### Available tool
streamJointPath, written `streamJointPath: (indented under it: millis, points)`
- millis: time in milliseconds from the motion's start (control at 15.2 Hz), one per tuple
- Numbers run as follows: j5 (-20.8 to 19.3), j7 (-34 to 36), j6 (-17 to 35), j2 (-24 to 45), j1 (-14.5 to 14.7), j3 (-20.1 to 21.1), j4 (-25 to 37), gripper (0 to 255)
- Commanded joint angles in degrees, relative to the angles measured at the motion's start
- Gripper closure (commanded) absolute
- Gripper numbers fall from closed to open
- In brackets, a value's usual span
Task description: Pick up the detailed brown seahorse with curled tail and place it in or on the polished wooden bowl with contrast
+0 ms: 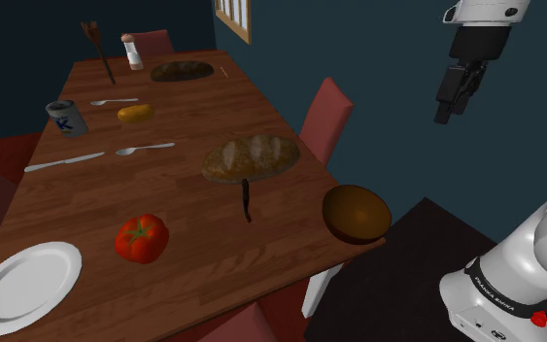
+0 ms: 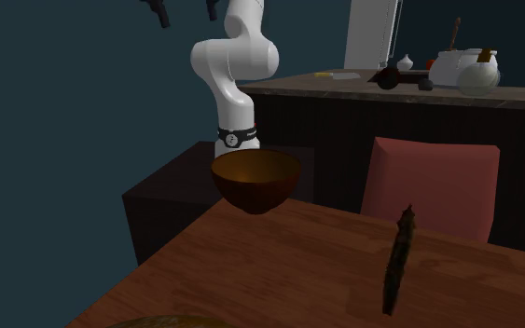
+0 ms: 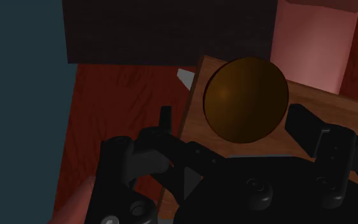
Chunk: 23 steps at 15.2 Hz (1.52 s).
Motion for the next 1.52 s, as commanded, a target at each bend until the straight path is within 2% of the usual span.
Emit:
streamJointPath:
  millis: [0,462,858,1188,1452]
  points:
    - [0.0,0.0,0.0,0.0,0.0,0.0,0.0,0]
    - [5.19,9.48,11.54,4.93,2.57,8.54,-2.79,0]
    - [7.45,17.56,21.66,12.79,4.09,15.77,-1.82,0]
    - [6.78,24.88,29.49,21.42,4.42,21.59,1.36,0]
    - [3.86,31.62,34.86,29.43,4.22,25.9,5.42,0]
